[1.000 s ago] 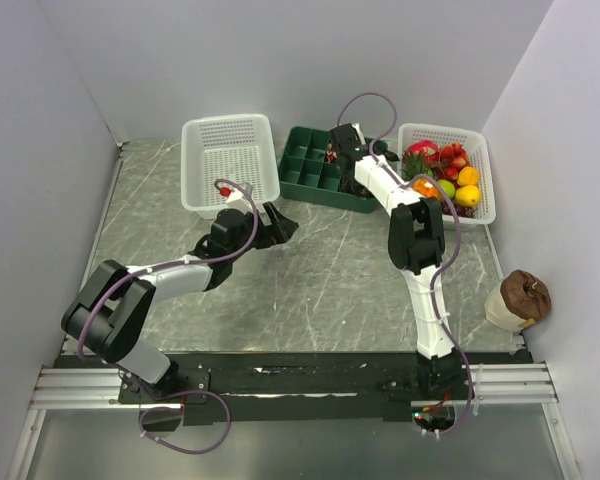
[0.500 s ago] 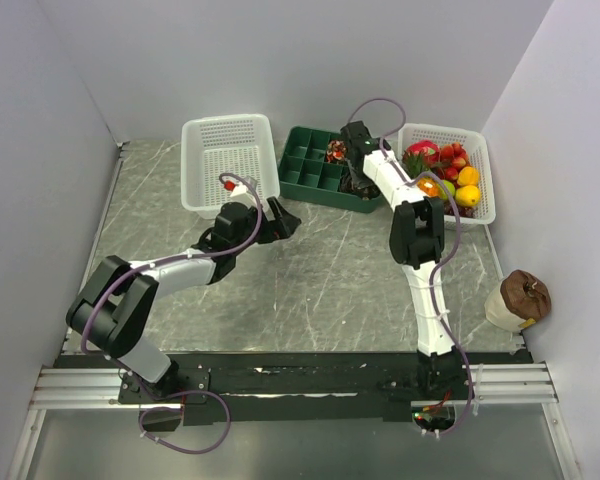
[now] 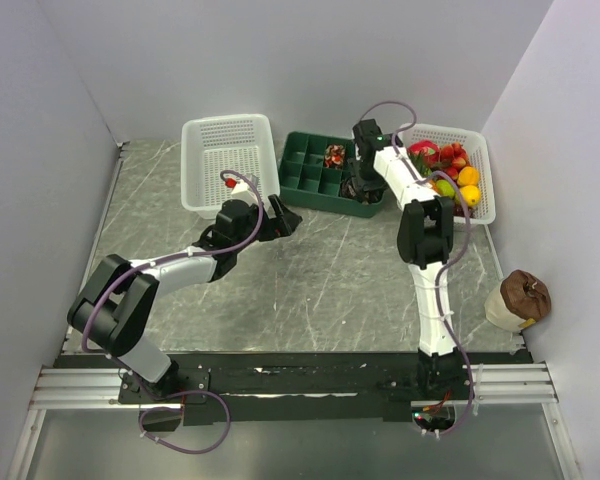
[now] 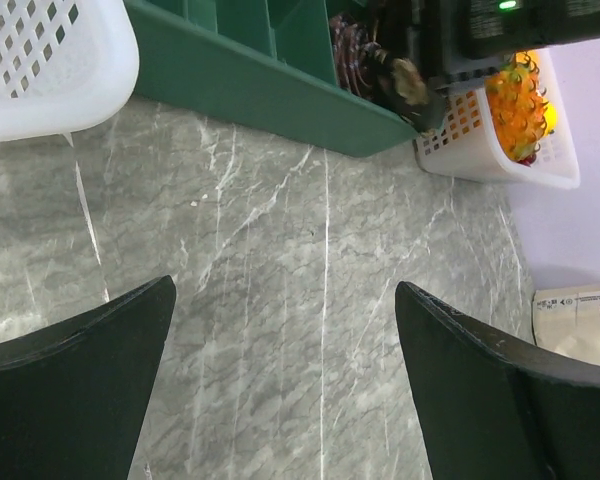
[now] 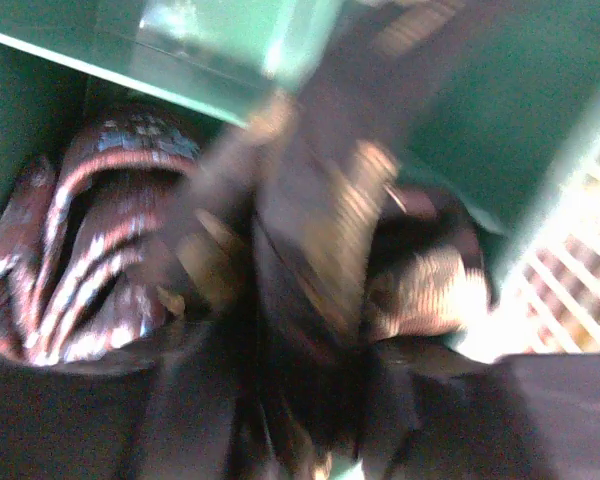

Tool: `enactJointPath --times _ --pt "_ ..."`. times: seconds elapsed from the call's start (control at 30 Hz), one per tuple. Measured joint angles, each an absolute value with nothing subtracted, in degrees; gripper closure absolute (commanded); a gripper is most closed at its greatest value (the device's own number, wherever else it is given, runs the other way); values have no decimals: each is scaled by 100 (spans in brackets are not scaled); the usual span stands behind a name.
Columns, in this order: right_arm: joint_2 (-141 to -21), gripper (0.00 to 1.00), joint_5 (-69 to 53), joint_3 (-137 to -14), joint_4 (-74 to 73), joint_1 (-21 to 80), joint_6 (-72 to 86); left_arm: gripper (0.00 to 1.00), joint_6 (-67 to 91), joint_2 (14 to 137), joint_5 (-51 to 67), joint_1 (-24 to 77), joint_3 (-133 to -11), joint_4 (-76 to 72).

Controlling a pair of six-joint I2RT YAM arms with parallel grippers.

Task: Roll the ties
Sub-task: Place the tie in the storage box.

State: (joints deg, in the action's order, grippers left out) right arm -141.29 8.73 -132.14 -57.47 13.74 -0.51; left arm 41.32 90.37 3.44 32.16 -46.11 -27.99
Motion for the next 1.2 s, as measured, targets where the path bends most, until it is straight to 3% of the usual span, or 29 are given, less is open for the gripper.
enactJointPath --times 0.1,0.3,1.0,1.03,1.17,1.2 --pt "-13627 14 810 -12862 -5754 1372 30 3 4132 9037 344 3216 -4611 -2797" --pt "-13056 1 576 -12717 -5922 1396 161 3 4132 9037 320 3216 -4611 -2797" --pt "-12132 7 644 -11996 -5811 1479 259 4 4141 9037 322 3216 -4523 -2797" --pt "-12044 8 637 -11902 -5728 1487 263 4 4141 9037 322 3216 -4523 -2797" --pt "-11649 81 550 -11369 -5586 1575 233 4 4139 9037 322 3216 -4523 -2797" --pt "-11566 91 510 -11268 -5583 1612 235 4 4141 9037 322 3216 -4523 -2797"
